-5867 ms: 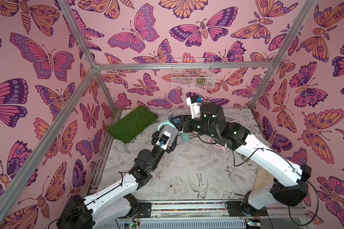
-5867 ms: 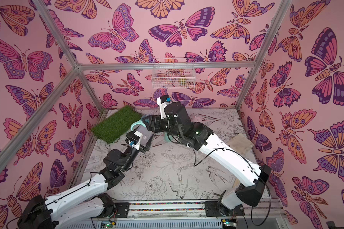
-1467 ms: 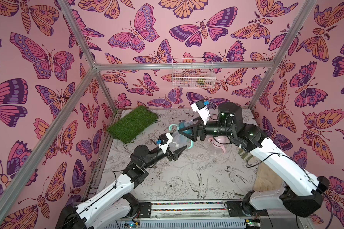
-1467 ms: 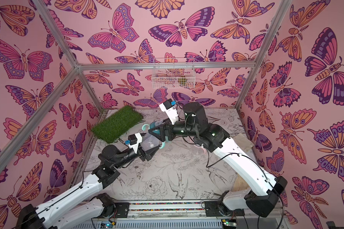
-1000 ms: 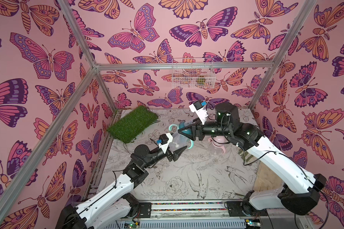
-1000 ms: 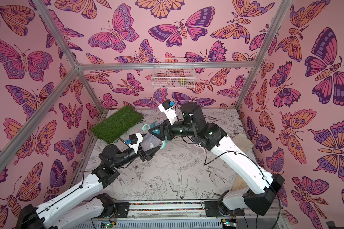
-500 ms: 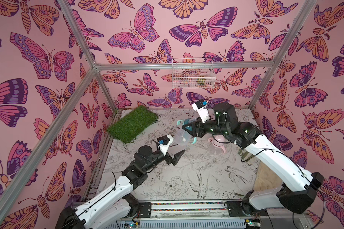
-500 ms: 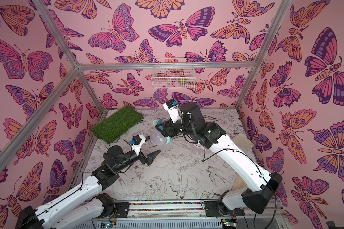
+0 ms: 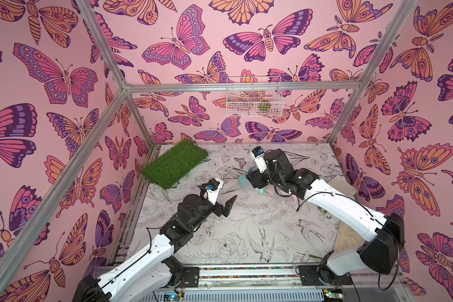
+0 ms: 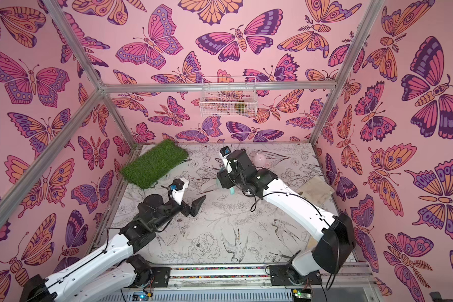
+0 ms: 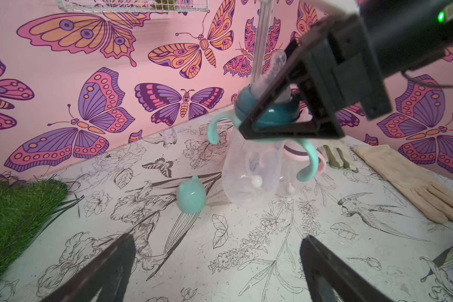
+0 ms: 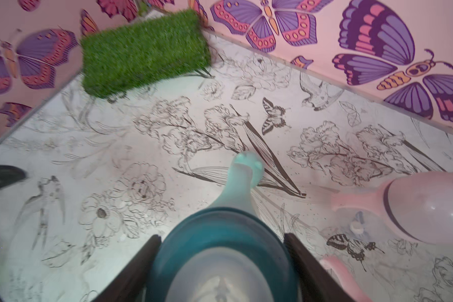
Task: Assemble the baby bottles
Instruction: Place the baby bottle at the center of the board.
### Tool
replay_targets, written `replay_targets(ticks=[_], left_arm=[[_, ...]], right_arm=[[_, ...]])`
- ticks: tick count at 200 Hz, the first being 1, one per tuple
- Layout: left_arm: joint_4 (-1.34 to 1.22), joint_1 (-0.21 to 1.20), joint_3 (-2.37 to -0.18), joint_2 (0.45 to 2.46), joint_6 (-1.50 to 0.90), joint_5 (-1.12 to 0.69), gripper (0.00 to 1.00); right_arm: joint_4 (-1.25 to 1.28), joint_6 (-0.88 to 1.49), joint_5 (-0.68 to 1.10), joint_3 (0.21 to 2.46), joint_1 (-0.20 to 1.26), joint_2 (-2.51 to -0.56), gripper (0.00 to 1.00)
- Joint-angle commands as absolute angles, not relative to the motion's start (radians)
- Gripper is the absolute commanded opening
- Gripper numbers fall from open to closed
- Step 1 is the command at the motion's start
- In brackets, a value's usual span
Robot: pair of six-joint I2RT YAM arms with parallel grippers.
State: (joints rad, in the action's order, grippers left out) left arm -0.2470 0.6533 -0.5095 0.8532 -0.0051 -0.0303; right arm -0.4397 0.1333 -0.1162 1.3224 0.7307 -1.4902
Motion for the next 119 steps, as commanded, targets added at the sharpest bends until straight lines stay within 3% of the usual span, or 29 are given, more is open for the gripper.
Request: replay_targets(ticks=[1,33,119], left_arm=[[-0.208,0.643,-0.511,0.857,-0.006,0.029,1.0],[-0.211,0.641,-0.508,0.853,-0.008,0.031,1.0],[-0.208,0.635,-0.494,0.844,-0.002,0.031,1.0]], right_arm=[[-0.296,0.127,-0.237,1.274,0.725,-1.498,0.15],[-0.185,0.133,-0.305,1.186,0.723,-1.525,0.15],[0.013,0.2,-0.252,1.034,0.663,-1.566,0.16]])
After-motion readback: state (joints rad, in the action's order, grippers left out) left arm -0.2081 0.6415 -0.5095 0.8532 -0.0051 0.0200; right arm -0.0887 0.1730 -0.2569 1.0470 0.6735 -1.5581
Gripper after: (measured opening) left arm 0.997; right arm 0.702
